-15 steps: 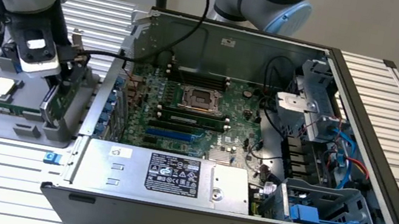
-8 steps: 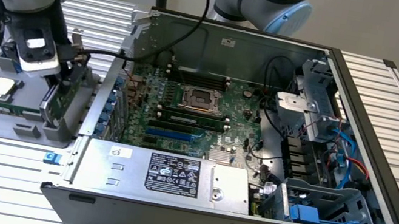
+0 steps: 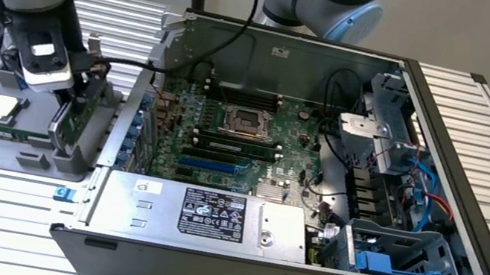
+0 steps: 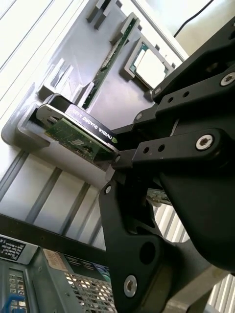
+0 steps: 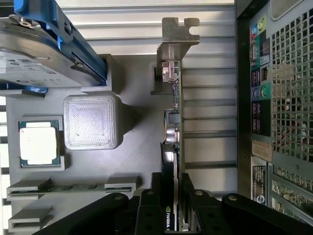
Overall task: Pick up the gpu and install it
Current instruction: 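Pick up the gpu and move the gpu toward the slot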
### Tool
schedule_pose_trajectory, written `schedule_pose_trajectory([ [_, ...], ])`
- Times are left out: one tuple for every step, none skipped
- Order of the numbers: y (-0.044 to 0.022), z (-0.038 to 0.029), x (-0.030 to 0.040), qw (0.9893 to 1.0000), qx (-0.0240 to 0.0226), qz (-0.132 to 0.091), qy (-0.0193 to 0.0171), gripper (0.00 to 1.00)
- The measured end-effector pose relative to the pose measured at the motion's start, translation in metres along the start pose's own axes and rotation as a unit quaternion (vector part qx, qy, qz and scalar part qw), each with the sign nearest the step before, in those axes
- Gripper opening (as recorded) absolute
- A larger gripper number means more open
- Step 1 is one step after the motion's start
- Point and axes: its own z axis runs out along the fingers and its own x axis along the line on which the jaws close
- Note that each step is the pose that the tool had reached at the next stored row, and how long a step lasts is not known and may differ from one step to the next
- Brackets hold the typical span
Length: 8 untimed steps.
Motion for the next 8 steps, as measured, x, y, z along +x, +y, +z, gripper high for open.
schedule_pose_trajectory([
  [0.0, -0.0006, 0.0, 1.0, 0.0, 0.0, 0.0, 0.0],
  [0.0, -0.0011, -0.0001, 1.0, 0.0, 0.0, 0.0, 0.0],
  [0.0, -0.0016, -0.0002, 1.0, 0.0, 0.0, 0.0, 0.0],
  [0.0, -0.002, -0.0002, 1.0, 0.0, 0.0, 0.0, 0.0],
  [0.0, -0.0024, -0.0002, 1.0, -0.0001, 0.0, -0.0001, 0.0],
  [0.0001, -0.0028, -0.0001, 1.0, 0.0, 0.0, 0.0, 0.0],
  [0.0001, -0.0032, -0.0001, 1.0, 0.0, 0.0, 0.0, 0.0],
  [0.0002, -0.0035, -0.0001, 1.0, 0.0, 0.0, 0.0, 0.0],
])
